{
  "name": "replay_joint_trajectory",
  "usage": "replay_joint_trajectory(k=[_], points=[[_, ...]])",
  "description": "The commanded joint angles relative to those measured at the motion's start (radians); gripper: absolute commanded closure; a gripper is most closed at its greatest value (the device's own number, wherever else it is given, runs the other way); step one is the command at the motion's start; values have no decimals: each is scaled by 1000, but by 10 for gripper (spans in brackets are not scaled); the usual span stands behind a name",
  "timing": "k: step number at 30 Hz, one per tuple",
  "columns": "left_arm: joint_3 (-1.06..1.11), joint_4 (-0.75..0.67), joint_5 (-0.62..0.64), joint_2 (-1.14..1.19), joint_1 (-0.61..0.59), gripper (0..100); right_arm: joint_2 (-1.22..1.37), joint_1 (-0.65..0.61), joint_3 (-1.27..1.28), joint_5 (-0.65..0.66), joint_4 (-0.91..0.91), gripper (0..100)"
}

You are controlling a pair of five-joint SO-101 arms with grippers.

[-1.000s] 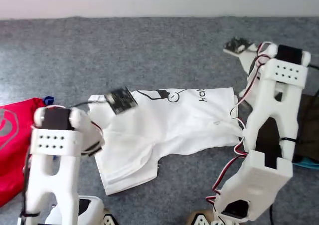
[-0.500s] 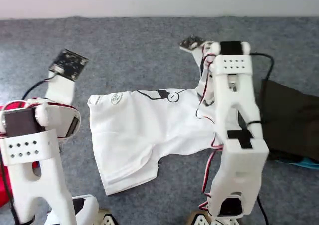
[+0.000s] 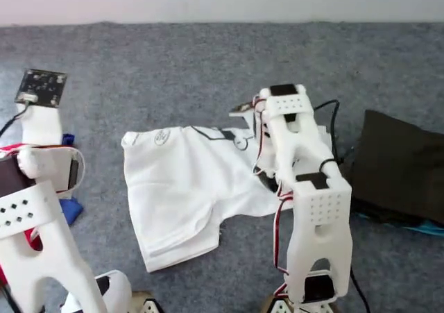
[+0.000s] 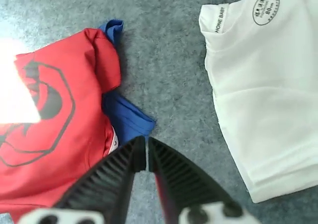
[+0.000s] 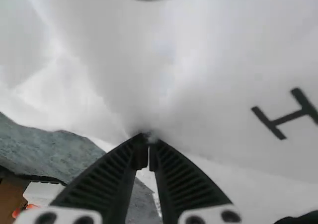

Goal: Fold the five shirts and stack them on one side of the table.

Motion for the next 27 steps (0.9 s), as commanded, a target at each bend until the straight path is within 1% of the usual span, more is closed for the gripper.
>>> replay_joint_trajectory(k=[1,4,7,11,13,15,17,20,23,25,27], points=[[-65,12,17,-25,-41,984,-196,-36,49,-9,44,990],[-108,12,18,-25,-78,984,-320,-65,55,-9,38,990],[-133,12,18,-25,-81,984,-366,-114,55,-11,8,990],[-148,12,20,-25,-81,984,-314,-214,61,-12,2,990],[-150,12,20,-25,-81,984,-265,-252,60,-12,-28,990],[-151,12,20,-26,-83,984,-225,-266,60,-14,-77,990],[-151,12,20,-26,-83,984,-203,-269,52,-43,-93,990],[-151,14,20,-26,-83,984,-206,-294,48,-49,-22,986],[-151,14,20,-25,-83,983,-211,-317,51,-37,42,921],[-148,12,20,-25,-81,983,-213,-317,46,-32,38,868],[-148,12,20,-23,-80,983,-203,-323,46,-31,10,843]])
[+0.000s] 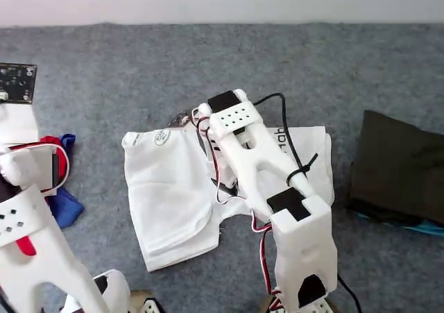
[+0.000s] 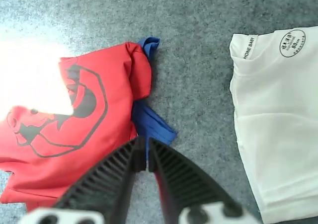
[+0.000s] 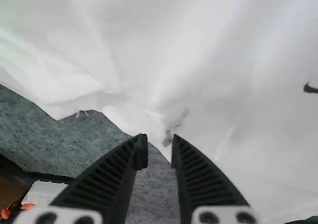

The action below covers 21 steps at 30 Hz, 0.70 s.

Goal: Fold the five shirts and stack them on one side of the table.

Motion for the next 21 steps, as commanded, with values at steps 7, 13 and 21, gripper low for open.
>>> replay_joint_trajectory(k=[7,13,21], points=[[-35,9,9,-21,-3,983,35,-64,5,48,-28,842],[-35,9,9,-17,-3,983,113,-62,0,46,-96,844],[-35,9,9,-21,-5,983,71,-61,-2,44,-131,979]])
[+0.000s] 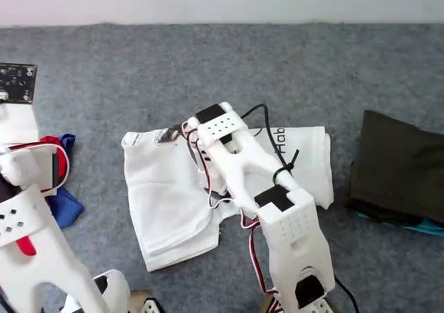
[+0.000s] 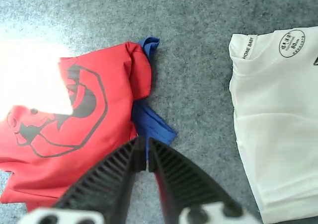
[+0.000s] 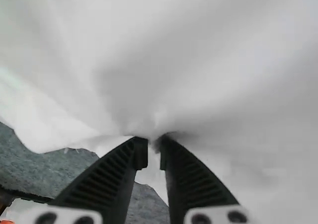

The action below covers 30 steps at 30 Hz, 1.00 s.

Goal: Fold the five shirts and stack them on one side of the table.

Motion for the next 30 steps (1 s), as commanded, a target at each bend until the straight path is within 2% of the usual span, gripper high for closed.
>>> replay_joint_trajectory(k=[1,12,17,22,27,30], points=[[-35,9,9,-21,-5,983,-76,-4,-9,8,-2,980],[-35,11,9,-21,-5,983,-162,-10,-2,28,163,988],[-35,11,9,-21,-5,983,-231,-27,114,63,156,988],[-33,11,9,-21,-5,983,-257,-31,129,38,65,979],[-28,11,9,-21,-5,983,-254,-56,120,34,-15,859],[8,9,9,-21,-3,983,-254,-82,120,34,-25,831]])
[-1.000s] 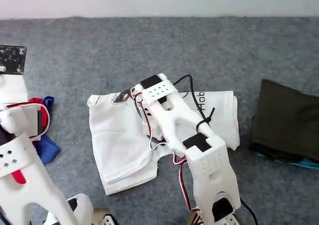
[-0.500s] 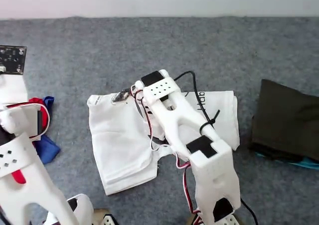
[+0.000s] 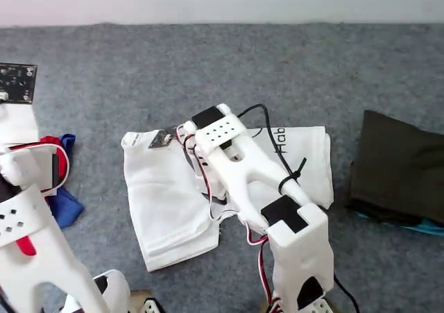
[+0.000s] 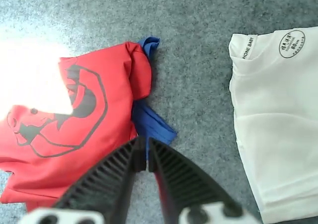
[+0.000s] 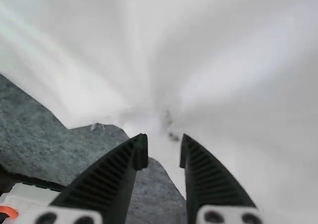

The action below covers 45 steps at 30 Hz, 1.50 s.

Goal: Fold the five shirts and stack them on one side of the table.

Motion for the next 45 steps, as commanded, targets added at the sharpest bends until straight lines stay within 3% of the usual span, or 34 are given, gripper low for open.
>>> replay_joint_trajectory(k=[1,13,19,45], points=[[18,9,9,-21,-3,983,-59,-36,-17,-12,-19,831],[28,9,9,-23,-5,983,64,-74,-21,-9,-113,838],[28,9,9,-23,-5,983,68,-74,-21,-5,-131,954],[28,9,9,-23,-5,983,-10,-111,-11,58,117,987]])
